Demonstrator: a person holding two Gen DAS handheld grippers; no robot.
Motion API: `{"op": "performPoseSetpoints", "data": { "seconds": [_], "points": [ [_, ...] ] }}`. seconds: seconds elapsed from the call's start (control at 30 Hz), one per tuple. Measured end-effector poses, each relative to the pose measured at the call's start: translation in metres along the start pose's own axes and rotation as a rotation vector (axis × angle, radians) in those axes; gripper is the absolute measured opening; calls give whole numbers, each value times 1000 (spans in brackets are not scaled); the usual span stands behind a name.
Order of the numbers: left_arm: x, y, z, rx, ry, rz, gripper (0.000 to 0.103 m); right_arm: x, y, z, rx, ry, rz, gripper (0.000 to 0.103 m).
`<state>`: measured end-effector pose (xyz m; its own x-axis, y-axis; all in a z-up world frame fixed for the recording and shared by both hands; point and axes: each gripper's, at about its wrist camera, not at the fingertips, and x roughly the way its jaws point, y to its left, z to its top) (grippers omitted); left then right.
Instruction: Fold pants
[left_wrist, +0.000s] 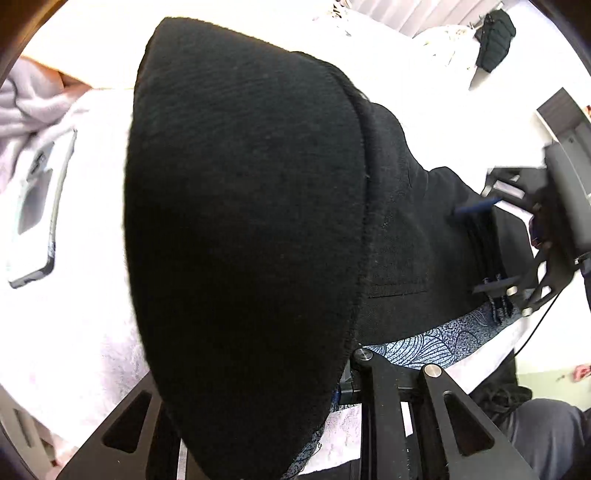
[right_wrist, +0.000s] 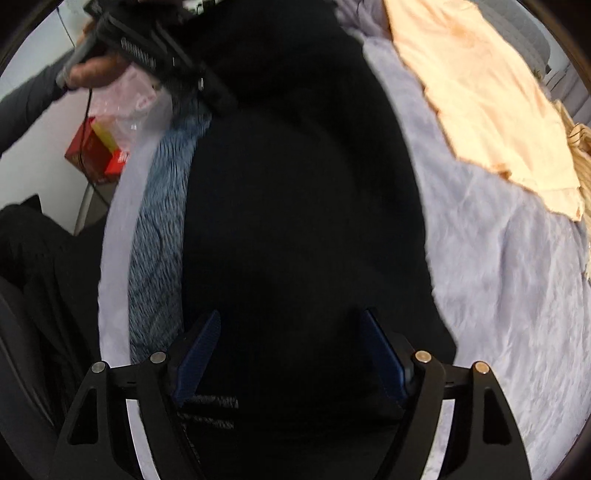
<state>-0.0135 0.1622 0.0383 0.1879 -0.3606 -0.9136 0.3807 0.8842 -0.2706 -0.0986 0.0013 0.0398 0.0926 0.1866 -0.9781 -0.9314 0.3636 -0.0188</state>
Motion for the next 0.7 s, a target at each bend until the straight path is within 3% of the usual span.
{"op": "performPoseSetpoints", "data": {
  "seconds": [0.17,0.47,0.57,0.7],
  "points": [
    [-2,-16,-2,17,-4,74,26,21,-11,-4,101,-63,38,102],
    [-4,-64,-1,86,-40,313,24,18,-8,-3,125,-99,5,103],
    [-7,-80,-3,101,-50,369,24,14,-1,-5,123,-110,-34,103],
    [-12,-98,-4,108,-56,422,23,6,-5,-8,110,-120,-8,103]
  ]
}}
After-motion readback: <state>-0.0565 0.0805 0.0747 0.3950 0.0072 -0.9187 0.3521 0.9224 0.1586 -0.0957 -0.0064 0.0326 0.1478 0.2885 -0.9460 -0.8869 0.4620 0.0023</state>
